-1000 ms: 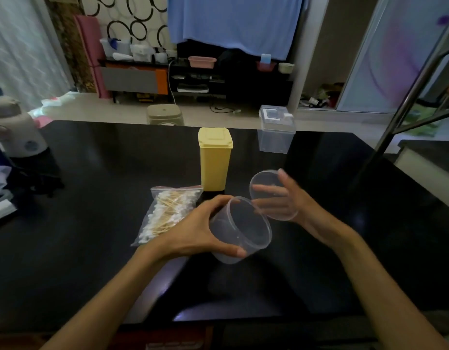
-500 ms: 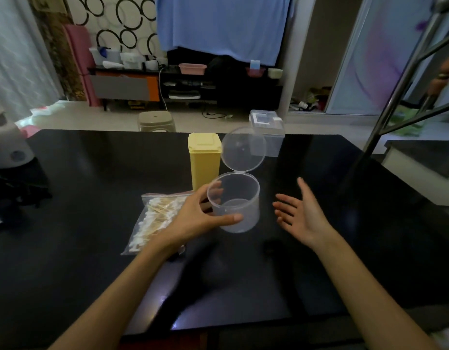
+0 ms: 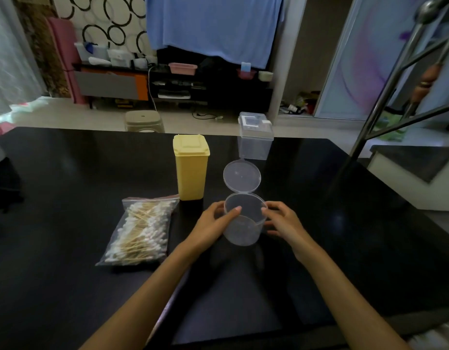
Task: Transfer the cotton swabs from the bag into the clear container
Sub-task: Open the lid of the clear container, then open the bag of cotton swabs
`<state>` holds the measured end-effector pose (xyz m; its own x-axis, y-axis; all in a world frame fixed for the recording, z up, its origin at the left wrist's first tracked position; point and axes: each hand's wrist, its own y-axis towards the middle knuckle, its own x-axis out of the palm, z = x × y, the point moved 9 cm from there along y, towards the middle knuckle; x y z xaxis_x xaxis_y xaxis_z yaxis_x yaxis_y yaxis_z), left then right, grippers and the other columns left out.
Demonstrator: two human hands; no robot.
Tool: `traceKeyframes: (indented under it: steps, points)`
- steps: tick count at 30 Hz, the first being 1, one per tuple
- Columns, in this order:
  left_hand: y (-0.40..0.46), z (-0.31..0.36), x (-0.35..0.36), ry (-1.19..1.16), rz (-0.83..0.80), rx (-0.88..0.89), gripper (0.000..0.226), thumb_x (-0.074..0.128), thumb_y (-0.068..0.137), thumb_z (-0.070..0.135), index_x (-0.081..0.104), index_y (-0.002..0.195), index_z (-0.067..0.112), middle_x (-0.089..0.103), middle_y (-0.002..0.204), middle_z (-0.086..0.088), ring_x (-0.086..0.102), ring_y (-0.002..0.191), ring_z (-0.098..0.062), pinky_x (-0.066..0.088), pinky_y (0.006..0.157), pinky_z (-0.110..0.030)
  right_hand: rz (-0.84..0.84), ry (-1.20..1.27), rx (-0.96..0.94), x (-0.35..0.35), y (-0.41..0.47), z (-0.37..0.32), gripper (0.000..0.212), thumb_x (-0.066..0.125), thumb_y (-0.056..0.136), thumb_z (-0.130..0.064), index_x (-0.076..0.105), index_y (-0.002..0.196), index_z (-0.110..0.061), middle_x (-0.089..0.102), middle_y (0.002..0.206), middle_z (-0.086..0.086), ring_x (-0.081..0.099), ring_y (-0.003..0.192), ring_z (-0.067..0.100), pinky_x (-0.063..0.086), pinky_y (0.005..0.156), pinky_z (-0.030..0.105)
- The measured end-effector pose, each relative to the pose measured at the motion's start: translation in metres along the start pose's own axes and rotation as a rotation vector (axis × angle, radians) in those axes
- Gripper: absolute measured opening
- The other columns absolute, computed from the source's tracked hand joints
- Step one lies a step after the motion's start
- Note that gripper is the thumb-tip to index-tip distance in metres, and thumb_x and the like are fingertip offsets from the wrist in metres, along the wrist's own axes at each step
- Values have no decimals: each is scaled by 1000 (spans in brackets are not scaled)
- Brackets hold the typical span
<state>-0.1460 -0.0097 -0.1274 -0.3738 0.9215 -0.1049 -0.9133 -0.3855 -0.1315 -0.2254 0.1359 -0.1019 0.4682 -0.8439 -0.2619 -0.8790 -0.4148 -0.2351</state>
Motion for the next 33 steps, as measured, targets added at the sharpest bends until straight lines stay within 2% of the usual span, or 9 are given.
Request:
traceKeyframes:
  steps: [6, 9, 13, 17, 21, 23, 26, 30, 33]
  points:
    - [-6, 5, -12, 125, 59, -15, 86, 68, 70, 62, 41, 138, 16, 50, 135, 3, 51, 122, -15, 43, 103, -33, 88, -71, -60, -9, 7, -9, 43, 60, 89, -36, 49, 126, -19, 56, 118, 2, 56, 102, 15, 46, 80, 25]
    - [-17, 24, -36, 185, 157, 47, 55, 63, 83, 48, 53, 128, 18, 56, 130, 1, 54, 116, -13, 44, 101, -31, 200, -160, -145, -18, 3, -29, 41, 61, 88, -29, 50, 126, -18, 54, 124, 4, 52, 104, 14, 43, 83, 27]
    - [-52, 46, -101, 367, 426, 138, 7, 65, 84, 36, 67, 90, 34, 71, 98, 6, 66, 94, -11, 52, 88, -35, 379, -403, -480, -19, -25, -77, 26, 61, 89, -21, 59, 115, -18, 53, 123, 4, 51, 111, 15, 41, 84, 24]
    - [-86, 45, -164, 837, 675, 5, 55, 62, 81, 49, 52, 128, 22, 57, 130, -2, 51, 120, -25, 44, 92, -39, 252, -453, -713, 23, -52, -98, 13, 60, 89, -20, 61, 101, -23, 57, 107, -7, 53, 104, 9, 46, 86, 24]
    - [-91, -7, -196, 866, 513, -303, 107, 58, 65, 78, 34, 140, 6, 44, 142, -14, 45, 127, -35, 41, 101, -43, -27, -590, -808, 96, -67, -82, 15, 60, 88, -21, 66, 101, -25, 60, 104, -8, 49, 99, 4, 39, 88, 19]
    - [-92, -29, -200, 755, 374, -382, 114, 58, 52, 86, 43, 135, 9, 52, 135, -12, 53, 120, -32, 44, 100, -41, -133, -604, -807, 122, -69, -69, 18, 60, 87, -18, 67, 104, -23, 61, 104, -4, 52, 98, 9, 43, 88, 24]
    - [-88, -30, -199, 503, 279, -258, 75, 74, 36, 67, 66, 96, 23, 70, 101, -4, 66, 93, -18, 50, 94, -37, -228, -614, -740, 143, -66, -53, 24, 57, 89, -16, 63, 112, -21, 59, 111, -2, 54, 104, 12, 44, 91, 25]
    - [-89, -14, -188, 644, 66, -142, 67, 77, 50, 32, 62, 113, 17, 67, 101, 1, 63, 98, -15, 48, 88, -26, -233, -519, -624, 142, -61, -49, 34, 50, 94, -17, 52, 128, -19, 51, 127, -3, 51, 117, 12, 42, 99, 27]
    - [-93, -6, -166, 782, -120, -75, 60, 78, 64, 22, 58, 120, 22, 62, 116, 5, 58, 110, -10, 45, 96, -25, -283, -443, -321, 144, -48, -25, 40, 44, 97, -21, 41, 137, -17, 47, 134, -1, 48, 123, 16, 40, 103, 32]
